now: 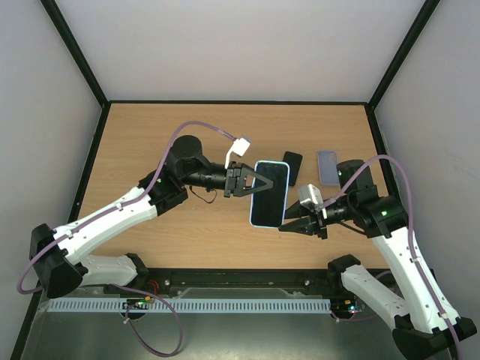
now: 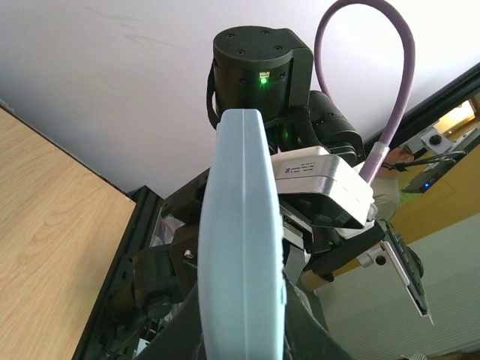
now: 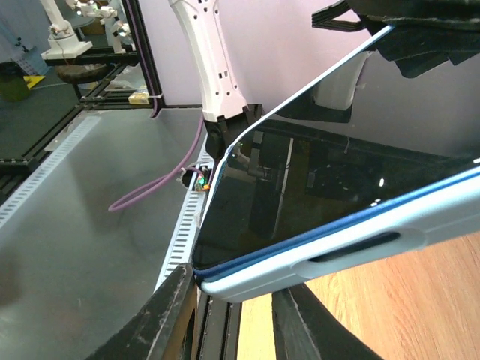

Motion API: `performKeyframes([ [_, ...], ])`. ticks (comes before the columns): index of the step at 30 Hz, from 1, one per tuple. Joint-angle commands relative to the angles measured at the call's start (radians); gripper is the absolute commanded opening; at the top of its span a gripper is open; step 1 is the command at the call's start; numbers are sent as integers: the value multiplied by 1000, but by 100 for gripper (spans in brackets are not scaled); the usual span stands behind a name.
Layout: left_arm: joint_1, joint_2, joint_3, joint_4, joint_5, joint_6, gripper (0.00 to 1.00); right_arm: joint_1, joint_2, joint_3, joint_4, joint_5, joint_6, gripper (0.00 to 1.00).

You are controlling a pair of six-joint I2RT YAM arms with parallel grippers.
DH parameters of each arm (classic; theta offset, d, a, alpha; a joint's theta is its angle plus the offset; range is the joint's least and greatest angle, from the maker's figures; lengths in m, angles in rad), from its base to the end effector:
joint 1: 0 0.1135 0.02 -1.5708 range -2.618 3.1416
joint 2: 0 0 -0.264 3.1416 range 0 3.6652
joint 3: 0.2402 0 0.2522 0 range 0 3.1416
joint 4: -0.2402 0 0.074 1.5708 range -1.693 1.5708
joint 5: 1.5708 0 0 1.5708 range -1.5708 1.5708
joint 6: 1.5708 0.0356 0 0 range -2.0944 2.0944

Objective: Take the phone out of the phone case

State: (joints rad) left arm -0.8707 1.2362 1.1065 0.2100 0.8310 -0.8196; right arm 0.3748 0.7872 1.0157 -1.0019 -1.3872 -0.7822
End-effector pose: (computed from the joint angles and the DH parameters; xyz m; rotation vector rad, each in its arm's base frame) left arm 0.1614 -0.2323 0.3985 0.8544 1.6755 -1.8724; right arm 0.0954 0.0751 0.3582 -1.4978 1.1515 1.2999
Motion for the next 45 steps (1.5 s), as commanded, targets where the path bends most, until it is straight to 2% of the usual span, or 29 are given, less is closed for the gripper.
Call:
performKeyframes([
  [1,-2,-7,12,84,38,-51,3,6,-2,3,32,37,-1,24],
  [7,-1,-16,2,109,56,-72,3,6,-6,-39,155,56,117,21],
  [14,-4,-20,-4,111,79,-91,3,6,5,-130,367,140,327,17],
  [23,-7,-34,-25,121,110,-104,3,6,57,-168,503,233,458,15],
  [24,-7,-35,-31,121,111,-103,3,6,65,-167,523,243,488,16],
  [27,-8,-43,-48,114,105,-93,3,4,78,-160,570,248,565,30],
  [33,-13,-50,-97,131,93,-86,3,3,90,-129,658,250,741,44],
  [37,-31,-49,-135,132,71,-58,3,-11,104,-98,662,136,795,53],
  [45,-48,-58,-213,134,24,-17,3,-87,131,-75,790,69,1023,55],
])
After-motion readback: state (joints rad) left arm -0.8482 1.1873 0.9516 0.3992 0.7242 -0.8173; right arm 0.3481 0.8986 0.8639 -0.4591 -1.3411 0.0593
